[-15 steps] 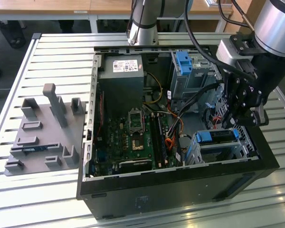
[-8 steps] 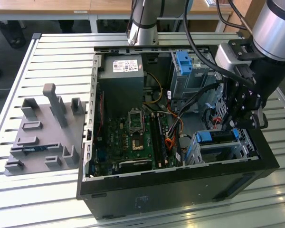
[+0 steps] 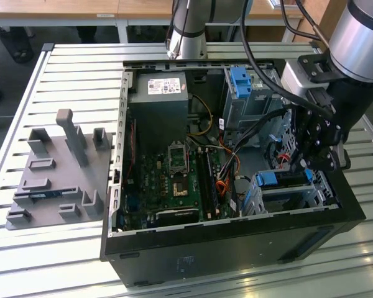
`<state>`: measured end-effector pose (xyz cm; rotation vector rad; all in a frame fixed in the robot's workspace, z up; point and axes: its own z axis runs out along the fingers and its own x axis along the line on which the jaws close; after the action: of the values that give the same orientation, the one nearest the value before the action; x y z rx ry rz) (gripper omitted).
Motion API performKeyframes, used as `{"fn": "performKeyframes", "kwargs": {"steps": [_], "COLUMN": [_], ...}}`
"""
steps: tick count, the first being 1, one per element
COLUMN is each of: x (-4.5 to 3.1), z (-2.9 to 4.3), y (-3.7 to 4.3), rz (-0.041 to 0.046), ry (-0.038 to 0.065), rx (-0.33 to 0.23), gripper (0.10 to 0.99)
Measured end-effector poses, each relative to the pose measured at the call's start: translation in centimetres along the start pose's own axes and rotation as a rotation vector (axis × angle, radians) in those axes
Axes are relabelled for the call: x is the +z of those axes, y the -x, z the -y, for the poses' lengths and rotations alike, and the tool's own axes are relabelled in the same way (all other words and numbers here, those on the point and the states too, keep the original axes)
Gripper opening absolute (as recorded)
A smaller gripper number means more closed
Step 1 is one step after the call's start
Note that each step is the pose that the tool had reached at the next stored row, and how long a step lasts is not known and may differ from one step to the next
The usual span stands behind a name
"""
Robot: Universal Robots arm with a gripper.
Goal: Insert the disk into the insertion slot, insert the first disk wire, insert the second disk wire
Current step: 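Insert the first disk wire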
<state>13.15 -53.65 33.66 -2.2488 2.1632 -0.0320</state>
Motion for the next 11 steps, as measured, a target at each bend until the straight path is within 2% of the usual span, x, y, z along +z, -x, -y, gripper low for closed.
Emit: {"fn": "performKeyframes", "kwargs": {"steps": [11], "x": [0.3], "z": [-0.1], "y": [-0.21], "rz": [0.0], "ry": [-0.006], "rx": [0.001], "gripper": [0.169]}}
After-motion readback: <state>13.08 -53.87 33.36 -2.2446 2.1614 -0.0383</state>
